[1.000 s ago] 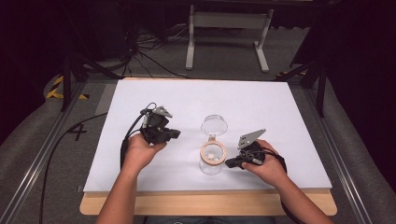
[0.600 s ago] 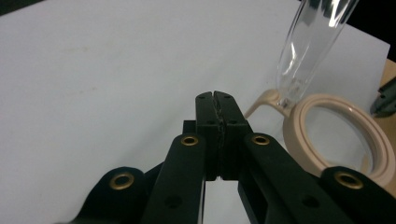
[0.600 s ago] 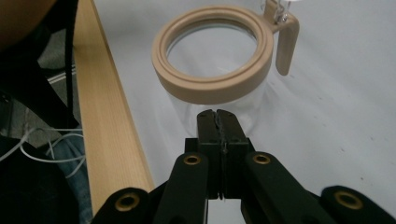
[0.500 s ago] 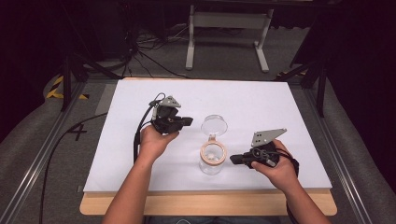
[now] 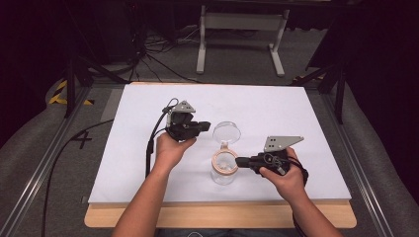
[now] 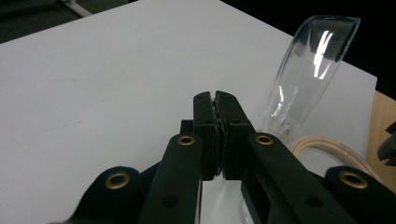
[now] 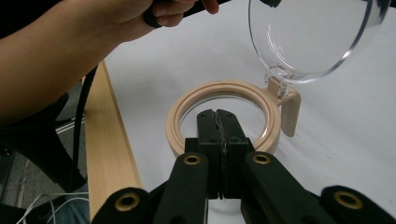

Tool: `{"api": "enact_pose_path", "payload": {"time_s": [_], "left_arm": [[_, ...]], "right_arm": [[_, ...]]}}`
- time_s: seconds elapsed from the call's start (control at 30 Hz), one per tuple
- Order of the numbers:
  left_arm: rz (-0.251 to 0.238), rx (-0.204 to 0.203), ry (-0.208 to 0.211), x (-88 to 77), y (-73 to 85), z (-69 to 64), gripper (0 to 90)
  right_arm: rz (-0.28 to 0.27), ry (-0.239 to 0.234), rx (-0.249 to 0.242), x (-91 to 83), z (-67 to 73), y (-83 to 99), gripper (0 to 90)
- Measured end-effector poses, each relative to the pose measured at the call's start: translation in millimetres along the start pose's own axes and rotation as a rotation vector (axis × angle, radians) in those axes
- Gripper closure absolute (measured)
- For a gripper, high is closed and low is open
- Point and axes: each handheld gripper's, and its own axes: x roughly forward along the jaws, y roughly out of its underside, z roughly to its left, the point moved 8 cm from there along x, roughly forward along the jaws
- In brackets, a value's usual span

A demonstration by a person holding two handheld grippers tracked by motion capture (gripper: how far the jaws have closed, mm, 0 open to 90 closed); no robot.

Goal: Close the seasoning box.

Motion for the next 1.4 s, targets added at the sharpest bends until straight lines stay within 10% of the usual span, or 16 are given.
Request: {"api": "enact_pose_path", "payload": {"time_s": [0.6,1.4], "left_arm": [[-0.029,0.017,0.040,4.7,-4.8,-7.9,87.1],[0.068,0.102,0.062,-4.3,-0.6,-30.3,85.4]], "right_arm": [[-0.043,-0.011,0.009,12.4,3.7,-6.6,90.0],[-0.071,-0.012,0.019,5.6,-1.9,-14.8,90.0]]}}
